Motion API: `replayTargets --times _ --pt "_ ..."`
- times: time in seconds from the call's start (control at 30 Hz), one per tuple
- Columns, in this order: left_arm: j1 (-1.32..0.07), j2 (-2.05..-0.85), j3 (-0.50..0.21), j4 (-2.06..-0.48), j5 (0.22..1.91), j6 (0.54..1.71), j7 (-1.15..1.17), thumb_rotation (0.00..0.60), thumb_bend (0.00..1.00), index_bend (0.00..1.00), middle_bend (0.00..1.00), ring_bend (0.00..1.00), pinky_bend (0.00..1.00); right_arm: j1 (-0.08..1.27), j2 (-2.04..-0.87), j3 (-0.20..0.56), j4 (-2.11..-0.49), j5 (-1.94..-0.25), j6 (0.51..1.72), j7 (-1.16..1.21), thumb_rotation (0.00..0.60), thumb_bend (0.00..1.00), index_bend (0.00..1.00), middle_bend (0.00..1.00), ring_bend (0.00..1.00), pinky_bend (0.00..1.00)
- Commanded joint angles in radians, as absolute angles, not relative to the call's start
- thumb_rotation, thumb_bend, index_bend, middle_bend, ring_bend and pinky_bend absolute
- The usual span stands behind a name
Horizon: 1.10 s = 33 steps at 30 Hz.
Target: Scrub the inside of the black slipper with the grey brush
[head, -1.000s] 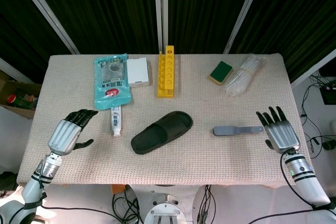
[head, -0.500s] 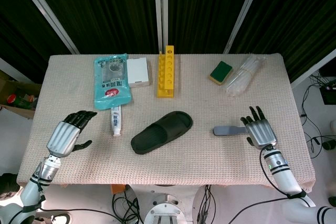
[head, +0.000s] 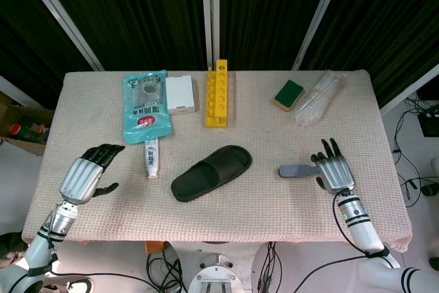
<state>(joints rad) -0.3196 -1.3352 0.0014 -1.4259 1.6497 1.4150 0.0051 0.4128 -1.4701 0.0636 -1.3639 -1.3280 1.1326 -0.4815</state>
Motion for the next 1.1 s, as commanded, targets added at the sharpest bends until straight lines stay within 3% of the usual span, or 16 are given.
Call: replayTargets --times 0.03,0.23,0.4,1.1 --pt "-0.319 -1.335 0.000 -1.424 1.651 1.418 0.001 0.600 0.04 0.16 0.21 0.19 0.31 0.419 -1.481 0.064 -1.363 -1.327 1.128 -0.498 0.600 0.21 0.41 0.43 0.04 0.00" --pt "-0.319 -1.331 0.000 -1.423 1.655 1.421 -0.002 0.600 0.04 0.16 0.21 0.19 0.31 0.427 -1.495 0.068 -1.366 -1.318 1.121 -0.512 0.600 0.21 0.42 0.43 0.04 0.00" --pt "-0.317 -1.328 0.000 -1.420 1.651 1.420 -0.002 0.600 0.05 0.16 0.21 0.19 0.31 0.432 -1.494 0.065 -1.371 -1.310 1.108 -0.519 0.600 0.28 0.41 0.44 0.04 0.00" --pt "-0.316 -1.332 0.002 -1.408 1.649 1.414 -0.007 0.600 0.05 0.16 0.21 0.19 0.31 0.442 -1.513 0.060 -1.365 -1.306 1.099 -0.517 0.600 0.28 0.41 0.47 0.05 0.00"
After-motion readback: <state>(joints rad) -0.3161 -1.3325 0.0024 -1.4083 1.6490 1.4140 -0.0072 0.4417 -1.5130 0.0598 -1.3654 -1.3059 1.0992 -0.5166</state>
